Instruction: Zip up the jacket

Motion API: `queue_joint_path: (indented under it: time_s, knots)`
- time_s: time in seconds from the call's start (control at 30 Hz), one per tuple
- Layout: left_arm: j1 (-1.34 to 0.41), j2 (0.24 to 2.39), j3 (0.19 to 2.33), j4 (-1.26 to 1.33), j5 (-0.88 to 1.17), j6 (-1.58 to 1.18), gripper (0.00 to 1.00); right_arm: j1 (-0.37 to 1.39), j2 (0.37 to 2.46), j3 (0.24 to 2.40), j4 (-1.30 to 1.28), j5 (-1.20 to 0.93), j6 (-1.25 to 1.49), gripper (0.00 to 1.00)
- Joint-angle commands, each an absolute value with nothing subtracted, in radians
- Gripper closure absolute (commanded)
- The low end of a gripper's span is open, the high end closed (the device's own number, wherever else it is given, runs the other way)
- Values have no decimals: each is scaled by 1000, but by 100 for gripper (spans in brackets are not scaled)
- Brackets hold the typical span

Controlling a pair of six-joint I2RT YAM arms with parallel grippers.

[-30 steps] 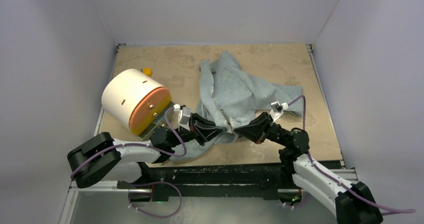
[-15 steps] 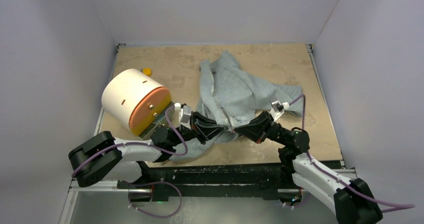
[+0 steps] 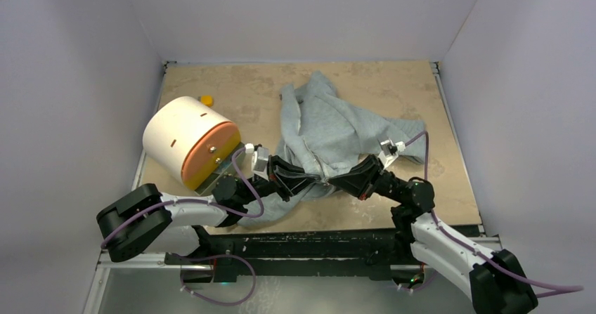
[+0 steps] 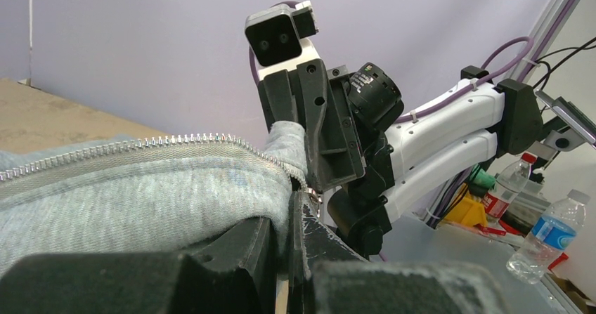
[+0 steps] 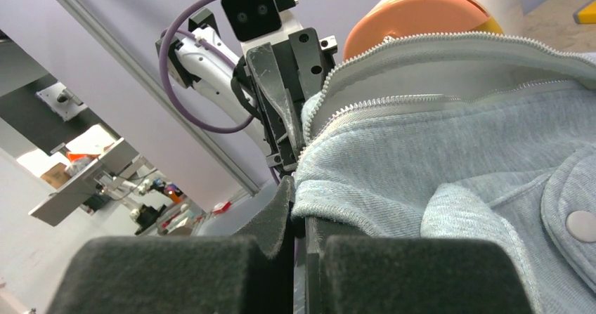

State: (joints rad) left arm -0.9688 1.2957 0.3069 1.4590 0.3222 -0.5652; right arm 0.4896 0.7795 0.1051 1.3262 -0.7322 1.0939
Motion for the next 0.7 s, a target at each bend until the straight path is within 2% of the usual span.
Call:
queue_joint_path:
  time_s: [0.0, 0.67]
  knots:
    - [-968, 1298, 350, 1585, 343, -584, 100, 489, 772, 170, 1349, -736, 1061, 100]
    - [-968, 1298, 357, 1610, 367, -629, 100, 489, 744, 166, 1262, -710, 1022, 100]
